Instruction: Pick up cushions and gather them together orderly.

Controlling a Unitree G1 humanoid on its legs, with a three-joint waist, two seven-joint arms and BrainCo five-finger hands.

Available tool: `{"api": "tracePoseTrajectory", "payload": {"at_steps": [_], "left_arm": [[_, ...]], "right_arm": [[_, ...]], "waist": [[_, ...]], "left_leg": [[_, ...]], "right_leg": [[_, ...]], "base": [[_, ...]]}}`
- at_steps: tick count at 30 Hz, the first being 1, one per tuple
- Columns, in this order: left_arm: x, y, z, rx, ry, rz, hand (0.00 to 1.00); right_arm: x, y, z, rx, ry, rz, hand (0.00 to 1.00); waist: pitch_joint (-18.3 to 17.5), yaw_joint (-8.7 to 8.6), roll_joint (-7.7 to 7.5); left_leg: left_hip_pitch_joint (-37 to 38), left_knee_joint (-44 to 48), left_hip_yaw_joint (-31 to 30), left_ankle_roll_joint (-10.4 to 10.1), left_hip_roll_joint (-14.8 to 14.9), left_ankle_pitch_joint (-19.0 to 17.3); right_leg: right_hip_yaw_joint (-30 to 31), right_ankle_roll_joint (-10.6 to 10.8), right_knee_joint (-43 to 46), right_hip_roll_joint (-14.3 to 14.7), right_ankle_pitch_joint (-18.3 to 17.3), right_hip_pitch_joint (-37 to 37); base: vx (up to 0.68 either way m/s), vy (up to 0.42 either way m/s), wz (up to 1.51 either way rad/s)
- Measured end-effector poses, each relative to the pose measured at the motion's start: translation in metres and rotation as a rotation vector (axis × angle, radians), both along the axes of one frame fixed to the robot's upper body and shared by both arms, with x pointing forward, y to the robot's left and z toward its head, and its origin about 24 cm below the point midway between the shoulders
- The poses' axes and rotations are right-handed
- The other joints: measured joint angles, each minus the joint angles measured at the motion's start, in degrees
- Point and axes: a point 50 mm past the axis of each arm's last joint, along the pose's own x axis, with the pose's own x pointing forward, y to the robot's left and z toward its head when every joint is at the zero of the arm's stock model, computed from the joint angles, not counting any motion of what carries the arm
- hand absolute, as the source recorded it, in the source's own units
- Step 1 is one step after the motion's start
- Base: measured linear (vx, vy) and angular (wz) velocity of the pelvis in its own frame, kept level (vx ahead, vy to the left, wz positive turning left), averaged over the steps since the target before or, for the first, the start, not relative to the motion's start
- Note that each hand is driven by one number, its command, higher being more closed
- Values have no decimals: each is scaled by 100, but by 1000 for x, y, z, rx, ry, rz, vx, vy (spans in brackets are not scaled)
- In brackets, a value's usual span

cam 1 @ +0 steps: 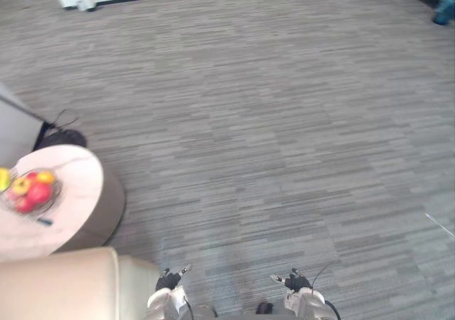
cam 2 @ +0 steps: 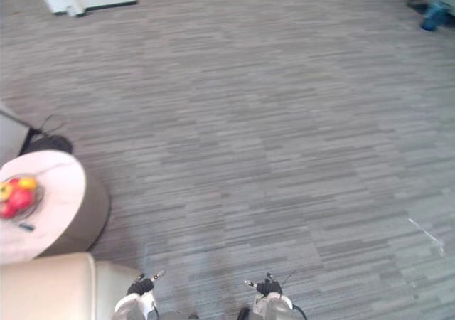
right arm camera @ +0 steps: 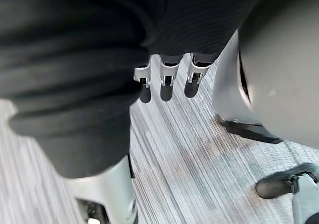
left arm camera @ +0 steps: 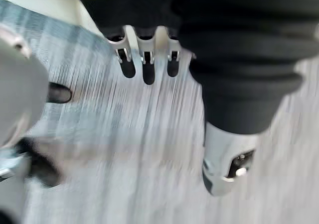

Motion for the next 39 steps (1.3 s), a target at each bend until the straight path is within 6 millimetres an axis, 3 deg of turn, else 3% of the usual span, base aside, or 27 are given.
{"api": "tracePoseTrajectory", "payload": {"at_steps": [1,2,3,4,6,8,9,10,11,13,14,15,16,19,20,21,22,23,25,27,29,31,33,34,35,36,39], "left_arm": [[1,2,1,8,-7,-3,0],[2,4,2,21,-16,-15,0],[3,4,2,26,-19,-24,0],[2,4,2,29,-19,-33,0],[2,9,3,41,-28,-6,0],[0,14,3,47,-27,33,0],[-7,19,2,54,-13,50,0],[-5,22,3,65,-20,46,0],[2,24,5,74,-39,30,0],[8,20,8,66,-61,20,0],[10,18,8,64,-71,20,0],[8,16,8,58,-70,23,0],[8,16,8,55,-70,27,0],[16,19,12,61,-93,44,0],[16,18,12,57,-99,56,0],[16,17,12,54,-97,53,0],[16,14,11,49,-91,34,0],[16,12,11,47,-88,21,0],[17,10,11,51,-86,-5,0],[21,7,12,45,-93,-9,0],[20,5,10,40,-78,-14,0],[15,3,7,39,-54,-37,0],[10,5,5,51,-35,-70,0],[6,12,5,68,-24,-70,0],[6,7,3,53,-12,-70,0],[7,7,3,49,-12,-72,0],[13,7,5,51,-26,-63,0]], "right_arm": [[-4,-7,-1,-15,21,-7,0],[-10,-13,-3,-28,48,-14,0],[-14,-16,-4,-35,57,-19,0],[-17,-20,-4,-45,62,-25,0],[-18,-20,-4,-41,61,-49,0],[-22,-21,-5,-50,66,-61,0],[-23,-21,-5,-53,68,-68,0],[-23,-21,-5,-50,68,-81,0],[-21,-23,-5,-48,73,-101,0],[-16,-23,-3,-38,65,-120,0],[-15,-24,-3,-32,63,-134,0],[-14,-23,-3,-22,58,-153,0],[-14,-22,-3,-20,59,-153,0],[-14,-9,-5,22,60,-145,0],[-17,-5,-6,34,64,-146,0],[-17,-4,-6,36,66,-146,0],[-15,-2,-6,43,58,-142,0],[-12,-3,-4,41,43,-140,0],[-6,-9,0,20,-2,-135,0],[-2,-14,3,2,-24,-124,0],[6,-20,6,-19,-46,-110,0],[5,-25,6,-38,-32,-93,0],[8,-28,6,-50,-23,-68,0],[0,-26,3,-50,8,-51,0],[0,-32,3,-57,14,-53,0],[8,-40,7,-81,0,-50,0],[8,-41,7,-80,9,-47,0]], "waist": [[73,-8,-128],[81,-69,-180],[86,-116,-182],[92,-181,-114],[127,-170,-147],[215,-59,-7],[240,22,-24],[248,97,-109],[279,116,-102],[343,154,-103],[352,176,-96],[349,262,-15],[349,298,17],[325,318,-102],[276,318,-174],[267,323,-188],[263,363,-212],[270,357,-205],[270,216,-181],[278,115,-69],[313,63,-51],[321,-22,-52],[361,-135,-167],[398,-201,-384],[430,-207,-186],[442,-203,-61],[408,-208,100]], "left_leg": [[-88,350,-194,-79,-85,-136],[-94,148,-582,-181,-206,-348],[-130,113,-608,-193,-166,-311],[-317,327,-587,-180,10,167],[-888,2092,-607,-94,250,253],[-1410,3716,-609,278,660,943],[-1644,4262,-679,331,665,1734],[-1872,4594,-756,226,579,1694],[-2226,4508,-934,264,361,409],[-2538,3198,-1083,157,-33,-116],[-2595,2465,-1134,117,-164,-88],[-2588,1045,-1283,-178,-260,237],[-2567,935,-1238,-50,-219,689],[-2289,1041,-867,243,-272,91],[-2010,975,-693,372,-277,-58],[-1903,944,-643,393,-276,-118],[-1524,781,-493,382,-303,-219],[-1248,645,-447,395,-337,-263],[-478,225,-449,384,-425,-290],[205,-250,-458,381,-395,-287],[802,-640,-436,374,-292,-284],[1086,-746,-449,374,-178,-284],[1380,-873,-591,373,-204,-284],[1556,-970,-718,349,-383,-270],[1695,-989,-881,233,-237,-243],[1687,-945,-969,-190,-99,41],[1526,-237,-1236,-435,151,646]], "right_leg": [[247,-6,-159,-32,4,209],[376,0,-312,-89,13,457],[391,1,-339,-81,15,558],[438,12,-350,26,3,693],[611,166,-629,95,-71,1024],[943,228,-824,325,-143,1362],[1244,221,-930,279,-156,1563],[1418,199,-975,199,-191,1633],[1714,111,-965,137,-287,1646],[2026,115,-999,-29,-354,1606],[2194,107,-1008,-92,-399,1607],[2543,331,-1004,-157,-567,1634],[2675,452,-1008,-155,-638,1660],[3122,592,-631,-305,-296,1619],[3209,901,101,-344,-230,1390],[3210,1017,440,-346,-209,1279],[3203,1658,1658,-383,-7,808],[3182,2061,2515,-401,266,470],[2569,1977,4385,-612,468,-195],[1644,1391,4864,-941,314,-638],[784,829,4088,-1087,-101,-955],[286,670,2667,-980,-105,-1149],[172,596,581,-710,623,-1184],[338,413,-211,-677,1500,-1180],[406,124,10,-490,1755,-1191],[466,57,62,-352,1559,-1215],[556,-140,276,52,1015,-1106]], "base": [[243,-40,-82],[286,-39,-60],[203,-5,-39],[196,-3,-40],[172,9,-49],[179,87,-94],[240,165,-115],[285,205,-113],[286,205,-85],[291,219,-92],[305,252,-134],[267,231,-121],[370,309,-123],[526,307,-64],[363,188,-38],[545,263,-59],[363,151,-48],[450,158,-40],[482,106,11],[511,50,17],[436,-23,2],[560,-139,9],[618,-215,24],[487,-199,11],[718,-284,-27],[565,-233,-51],[579,-230,-51]]}}
